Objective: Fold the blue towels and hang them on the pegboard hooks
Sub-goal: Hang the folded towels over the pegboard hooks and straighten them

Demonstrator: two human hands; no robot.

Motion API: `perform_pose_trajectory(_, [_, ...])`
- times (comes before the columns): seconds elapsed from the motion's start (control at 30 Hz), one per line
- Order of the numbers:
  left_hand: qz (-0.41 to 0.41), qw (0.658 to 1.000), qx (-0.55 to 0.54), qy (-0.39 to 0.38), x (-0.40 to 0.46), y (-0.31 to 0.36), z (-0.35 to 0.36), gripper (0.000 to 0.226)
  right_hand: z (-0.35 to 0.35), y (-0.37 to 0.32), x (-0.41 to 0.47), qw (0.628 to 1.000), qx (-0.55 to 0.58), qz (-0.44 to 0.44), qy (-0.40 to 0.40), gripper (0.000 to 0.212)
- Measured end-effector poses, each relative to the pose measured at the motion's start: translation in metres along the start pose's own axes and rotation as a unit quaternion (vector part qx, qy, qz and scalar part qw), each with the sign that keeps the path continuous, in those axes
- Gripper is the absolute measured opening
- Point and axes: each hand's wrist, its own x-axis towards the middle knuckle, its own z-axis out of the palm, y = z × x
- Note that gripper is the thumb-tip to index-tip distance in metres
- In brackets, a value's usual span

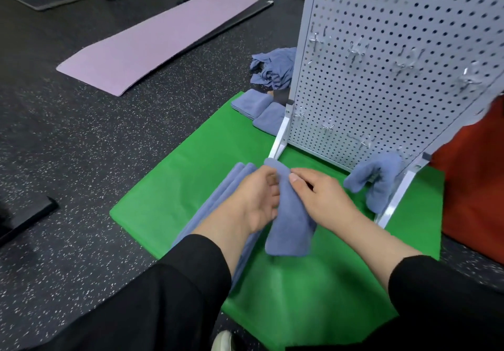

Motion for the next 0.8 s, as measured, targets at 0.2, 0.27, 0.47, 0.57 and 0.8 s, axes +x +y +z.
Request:
perform_pose_trajectory(0.2, [0.025, 0.990, -0.043, -0.134, -0.013, 0.012, 0.054, 0.073, -0.073, -0.007, -0.006, 0.991, -0.132, 0.020, 0.007, 0.052])
perform_pose_trajectory(0.27, [0.027, 0.987, -0.040, -0.155, -0.013, 0.013, 0.066, 0.076, -0.091, -0.007, -0.007, 0.994, -0.110, 0.029, 0.004, 0.049])
perform_pose_trajectory(0.47, [0.059, 0.989, 0.026, -0.133, -0.017, 0.015, 0.094, 0.061, -0.125, 0.002, -0.014, 0.992, -0.112, 0.042, 0.051, 0.021])
perform_pose_trajectory(0.57, [0.237, 0.942, 0.234, 0.032, -0.018, 0.011, 0.105, 0.024, -0.135, 0.007, -0.020, 0.990, -0.107, 0.060, 0.073, 0.022])
perform_pose_trajectory(0.8, [0.432, 0.653, 0.610, 0.119, 0.004, 0.003, 0.120, 0.069, -0.160, 0.022, -0.029, 0.991, -0.083, 0.022, 0.107, 0.021])
